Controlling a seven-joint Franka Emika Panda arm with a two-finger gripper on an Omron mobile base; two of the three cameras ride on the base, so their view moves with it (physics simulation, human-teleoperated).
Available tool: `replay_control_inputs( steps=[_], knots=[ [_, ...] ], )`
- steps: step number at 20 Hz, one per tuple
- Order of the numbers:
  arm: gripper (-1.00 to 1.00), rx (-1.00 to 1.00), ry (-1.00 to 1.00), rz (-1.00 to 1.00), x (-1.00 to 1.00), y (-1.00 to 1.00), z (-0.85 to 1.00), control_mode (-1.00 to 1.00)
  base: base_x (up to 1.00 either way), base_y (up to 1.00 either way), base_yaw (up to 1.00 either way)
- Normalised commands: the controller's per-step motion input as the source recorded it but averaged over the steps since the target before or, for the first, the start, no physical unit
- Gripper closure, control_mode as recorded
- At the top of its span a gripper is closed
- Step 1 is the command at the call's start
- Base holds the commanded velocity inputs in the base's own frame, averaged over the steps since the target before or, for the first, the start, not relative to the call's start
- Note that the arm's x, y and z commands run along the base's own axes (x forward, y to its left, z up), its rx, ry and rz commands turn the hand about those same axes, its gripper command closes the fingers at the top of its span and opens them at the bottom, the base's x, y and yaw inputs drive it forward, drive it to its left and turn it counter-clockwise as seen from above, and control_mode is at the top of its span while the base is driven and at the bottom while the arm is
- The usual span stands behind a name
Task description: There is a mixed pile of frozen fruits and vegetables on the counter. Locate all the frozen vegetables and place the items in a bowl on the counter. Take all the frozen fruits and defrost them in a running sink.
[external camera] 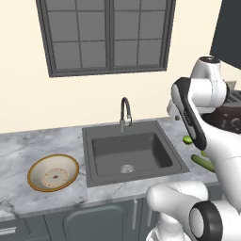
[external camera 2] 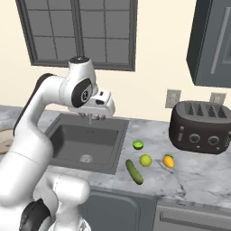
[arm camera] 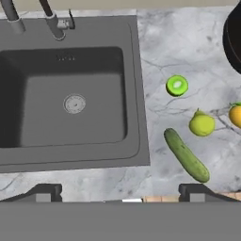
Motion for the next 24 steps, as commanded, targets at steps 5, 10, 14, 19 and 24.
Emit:
replay_control_inputs(
  steps=[5, 10, 14, 19, 24],
  knots=[
    [-1.0, -0.03, 0.08, -0.02, -0.1, -0.55, -0.3, -1.0, 0.0, 0.0, 0.0],
    [-1.0, -0.06, 0.09, 0.0, -0.09, -0.55, -0.38, -1.0, 0.0, 0.0, 0.0],
    [-1.0, -0.1, 0.11, 0.0, -0.14, -0.48, -0.46, -1.0, 0.0, 0.0, 0.0],
    [-1.0, -0.08, 0.11, 0.0, -0.21, -0.3, -0.64, -1.0, 0.0, 0.0, 0.0],
    [-1.0, 0.02, 0.11, 0.05, -0.1, -0.08, -0.63, -1.0, 0.0, 0.0, 0.0]
  ],
)
